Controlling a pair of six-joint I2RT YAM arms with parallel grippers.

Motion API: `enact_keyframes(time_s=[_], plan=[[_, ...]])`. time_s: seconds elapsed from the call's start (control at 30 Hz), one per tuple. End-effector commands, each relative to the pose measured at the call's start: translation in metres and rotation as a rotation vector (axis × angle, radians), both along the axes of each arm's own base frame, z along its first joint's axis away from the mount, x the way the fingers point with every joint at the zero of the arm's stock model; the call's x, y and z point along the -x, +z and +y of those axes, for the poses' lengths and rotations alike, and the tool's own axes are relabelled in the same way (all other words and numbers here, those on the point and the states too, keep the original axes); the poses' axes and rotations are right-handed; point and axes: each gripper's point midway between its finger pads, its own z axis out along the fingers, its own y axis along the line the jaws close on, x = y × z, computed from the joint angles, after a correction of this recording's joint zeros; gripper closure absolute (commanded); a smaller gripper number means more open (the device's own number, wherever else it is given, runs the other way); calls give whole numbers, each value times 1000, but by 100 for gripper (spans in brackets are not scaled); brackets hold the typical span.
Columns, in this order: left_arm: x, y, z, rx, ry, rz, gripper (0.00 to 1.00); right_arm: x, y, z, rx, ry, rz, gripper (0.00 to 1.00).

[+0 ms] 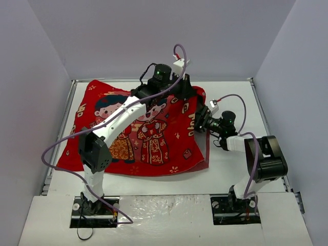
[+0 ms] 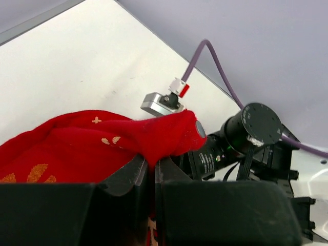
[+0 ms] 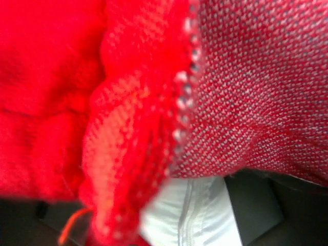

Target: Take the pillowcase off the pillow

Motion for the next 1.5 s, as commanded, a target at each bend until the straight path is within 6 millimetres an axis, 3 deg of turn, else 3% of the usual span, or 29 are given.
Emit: enact_keyframes(time_s=[0.0,0.07,0.17,0.2,0.27,0.3,0.37,0.4,0.47,0.5,0.53,0.57,0.6,0.7,0.73,0.77,0.9,0.97,1.07,1.27,1.4,1.47], plan=[[-13,62,-5,133,39,-117,98,0,33,8,-69,48,-175,13],[-26,64,-4,126,95,-125,98,-7,17,7,-35,35,-138,31],[-55,57,11,81,263,-109,97,-13,20,7,-29,25,-175,60],[-69,44,20,46,329,-86,97,-15,21,8,-28,28,-182,74],[-81,43,30,37,405,-61,97,-16,26,7,-26,33,-202,91],[-88,23,36,-13,441,-18,96,-18,29,5,-19,27,-223,100],[-104,20,54,-44,543,-1,94,-18,31,1,6,16,-231,100],[-112,-8,65,-119,608,51,93,-16,31,0,42,21,-247,100],[-119,-14,83,-162,684,100,92,-10,27,2,96,40,-264,100],[-127,-35,85,-197,703,132,92,-9,30,0,165,41,-342,100],[-132,-39,91,-204,717,147,91,-3,17,2,207,65,-282,100],[-133,-39,92,-207,723,158,86,-1,15,2,238,76,-291,100],[-137,-52,91,-223,727,177,73,3,11,2,279,95,-295,100],[-142,-52,72,-164,654,174,57,10,2,7,331,132,-278,100],[-140,-48,62,-137,606,171,44,6,5,7,356,135,-308,100],[-136,-36,43,-70,512,153,38,6,5,9,363,142,-312,100],[-118,-5,9,50,305,107,14,5,2,12,404,165,-313,100],[-108,9,1,88,226,87,12,3,3,12,429,170,-340,100],[-97,8,1,64,182,87,12,1,9,9,467,172,-376,100],[-73,-26,-4,-36,91,131,15,0,14,7,500,180,-407,100],[-84,-50,-9,-81,133,150,18,1,20,9,524,204,-447,100],[-97,-68,-5,-120,193,170,30,4,22,10,536,214,-459,100]])
